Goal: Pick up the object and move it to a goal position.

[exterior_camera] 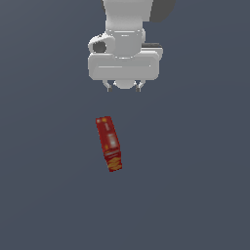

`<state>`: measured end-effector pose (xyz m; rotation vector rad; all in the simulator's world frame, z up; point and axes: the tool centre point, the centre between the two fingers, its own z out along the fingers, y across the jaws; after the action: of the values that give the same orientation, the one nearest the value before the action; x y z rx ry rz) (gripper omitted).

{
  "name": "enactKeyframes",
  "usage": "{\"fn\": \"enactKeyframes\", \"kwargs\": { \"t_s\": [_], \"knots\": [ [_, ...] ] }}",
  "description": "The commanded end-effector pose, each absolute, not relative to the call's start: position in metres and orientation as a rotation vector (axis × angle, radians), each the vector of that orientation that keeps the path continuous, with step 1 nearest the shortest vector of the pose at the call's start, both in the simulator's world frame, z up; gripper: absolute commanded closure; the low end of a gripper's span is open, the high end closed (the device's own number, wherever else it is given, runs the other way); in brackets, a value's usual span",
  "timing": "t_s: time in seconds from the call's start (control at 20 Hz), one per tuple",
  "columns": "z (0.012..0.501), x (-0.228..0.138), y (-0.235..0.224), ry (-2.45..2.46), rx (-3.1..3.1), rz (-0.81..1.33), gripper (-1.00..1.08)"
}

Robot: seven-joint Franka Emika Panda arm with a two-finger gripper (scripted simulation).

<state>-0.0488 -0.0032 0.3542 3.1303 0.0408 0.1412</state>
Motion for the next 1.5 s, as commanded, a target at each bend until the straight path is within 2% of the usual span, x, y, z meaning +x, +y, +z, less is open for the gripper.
{"fn": "enactKeyframes", "kwargs": {
  "t_s": [0.0, 0.8, 1.45],
  "knots": [
    [0.354, -0.049, -0.003, 0.041, 3.13, 0.141, -0.92],
    [0.362, -0.048, -0.006, 0.042, 3.156, 0.166, -0.92],
    [0.313, -0.012, -0.032, 0.249, 3.135, 0.092, -0.92]
  ]
}}
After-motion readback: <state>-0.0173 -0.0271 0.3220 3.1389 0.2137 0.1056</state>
